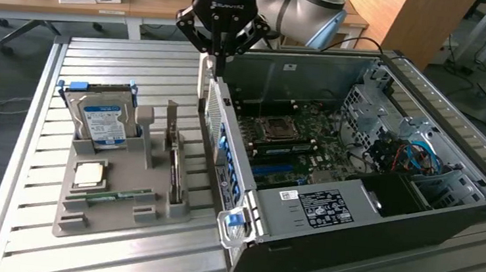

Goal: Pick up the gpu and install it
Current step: 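Reach for the gpu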

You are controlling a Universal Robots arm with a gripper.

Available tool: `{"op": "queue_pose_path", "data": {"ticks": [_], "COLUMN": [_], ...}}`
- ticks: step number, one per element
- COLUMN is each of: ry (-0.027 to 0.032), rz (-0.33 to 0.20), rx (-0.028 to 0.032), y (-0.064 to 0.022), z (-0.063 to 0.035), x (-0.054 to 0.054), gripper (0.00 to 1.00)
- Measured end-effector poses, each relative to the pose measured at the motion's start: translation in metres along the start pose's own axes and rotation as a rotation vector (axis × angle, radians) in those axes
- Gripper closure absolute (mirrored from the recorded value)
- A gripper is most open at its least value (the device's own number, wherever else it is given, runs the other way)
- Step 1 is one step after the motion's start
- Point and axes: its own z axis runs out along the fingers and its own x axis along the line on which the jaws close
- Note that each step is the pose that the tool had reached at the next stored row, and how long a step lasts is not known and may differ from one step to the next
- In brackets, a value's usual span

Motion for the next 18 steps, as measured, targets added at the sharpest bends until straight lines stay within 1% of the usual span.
{"op": "queue_pose_path", "data": {"ticks": [13, 18], "ry": [0.0, 0.0001], "rz": [0.0, 0.0], "rx": [0.0, 0.0], "y": [-0.0006, -0.0006], "z": [-0.0002, -0.0003], "x": [0.0076, 0.0087], "gripper": [0.89, 0.89]}}
